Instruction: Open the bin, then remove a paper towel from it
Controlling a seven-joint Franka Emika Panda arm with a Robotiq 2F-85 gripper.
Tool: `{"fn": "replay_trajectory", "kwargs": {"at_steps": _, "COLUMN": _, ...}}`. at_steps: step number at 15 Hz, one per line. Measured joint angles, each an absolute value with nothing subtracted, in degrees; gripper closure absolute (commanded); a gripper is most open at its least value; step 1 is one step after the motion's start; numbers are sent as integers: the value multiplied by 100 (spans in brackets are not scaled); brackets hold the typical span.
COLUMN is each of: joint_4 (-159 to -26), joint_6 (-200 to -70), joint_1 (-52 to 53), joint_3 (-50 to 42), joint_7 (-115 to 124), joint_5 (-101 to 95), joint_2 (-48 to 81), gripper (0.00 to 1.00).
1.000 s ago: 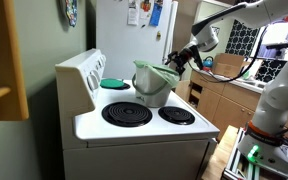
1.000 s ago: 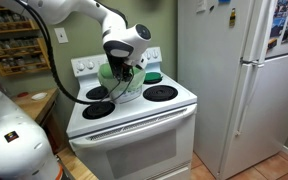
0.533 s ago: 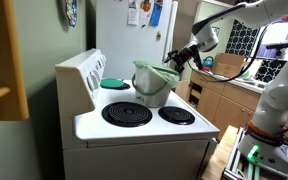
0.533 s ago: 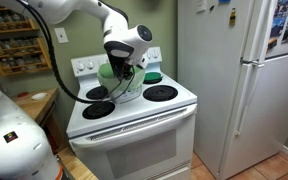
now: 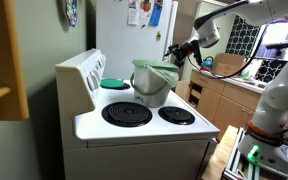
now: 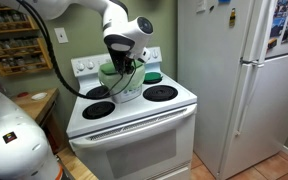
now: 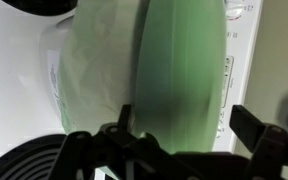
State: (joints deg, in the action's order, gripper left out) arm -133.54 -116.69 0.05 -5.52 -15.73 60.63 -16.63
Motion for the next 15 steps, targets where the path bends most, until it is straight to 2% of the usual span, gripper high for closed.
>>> {"fn": "replay_trajectory", "kwargs": {"at_steps": 15, "joint_4": -11750, "joint_6": -11811, "joint_1": 79, "joint_3": 38, "joint_7": -1004, "joint_5": 6275, "joint_2": -1582, "gripper": 0}}
